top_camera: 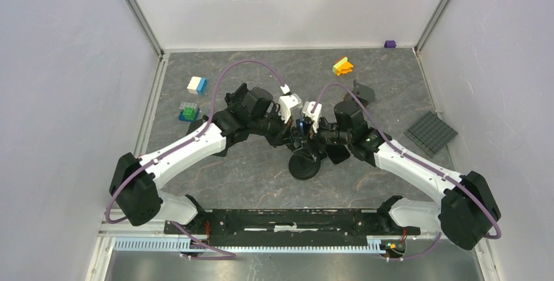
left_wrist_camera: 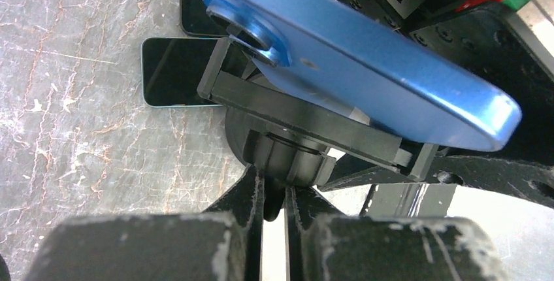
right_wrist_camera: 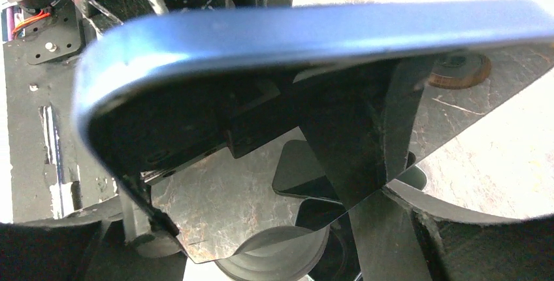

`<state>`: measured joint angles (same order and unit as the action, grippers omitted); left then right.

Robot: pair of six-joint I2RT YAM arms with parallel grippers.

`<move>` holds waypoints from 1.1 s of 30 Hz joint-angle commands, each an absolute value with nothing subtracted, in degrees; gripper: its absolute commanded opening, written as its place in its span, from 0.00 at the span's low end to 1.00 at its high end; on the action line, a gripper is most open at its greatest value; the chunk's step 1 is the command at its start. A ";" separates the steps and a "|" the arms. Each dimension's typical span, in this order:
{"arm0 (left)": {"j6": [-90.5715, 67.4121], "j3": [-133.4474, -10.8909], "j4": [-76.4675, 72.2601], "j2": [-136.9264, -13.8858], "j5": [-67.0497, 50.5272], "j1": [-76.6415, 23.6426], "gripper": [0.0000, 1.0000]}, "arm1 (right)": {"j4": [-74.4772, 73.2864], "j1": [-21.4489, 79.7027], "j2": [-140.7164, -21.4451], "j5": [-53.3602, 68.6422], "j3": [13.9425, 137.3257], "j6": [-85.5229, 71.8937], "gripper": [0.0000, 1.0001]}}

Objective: Place the phone on the phone stand
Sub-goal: Install the phone on the phone stand.

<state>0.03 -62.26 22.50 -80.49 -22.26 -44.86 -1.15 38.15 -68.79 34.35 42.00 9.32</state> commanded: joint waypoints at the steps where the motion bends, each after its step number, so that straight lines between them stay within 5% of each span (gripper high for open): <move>1: -1.26 -63.51 12.28 -89.79 -11.39 -45.70 0.02 | 4.71 49.41 -64.94 62.64 49.63 19.29 0.00; 24: 0.66 -64.74 12.30 -91.37 -36.13 -44.92 0.02 | 0.11 52.73 -69.72 64.90 52.51 22.68 0.00; 33: 4.47 -63.38 13.36 -89.55 -35.59 -45.52 0.02 | -4.55 50.32 -68.70 59.21 52.96 25.98 0.05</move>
<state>1.13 -63.53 24.67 -84.71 -41.69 -40.58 -12.99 38.41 -69.60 36.03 46.54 11.42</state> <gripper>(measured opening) 0.117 0.809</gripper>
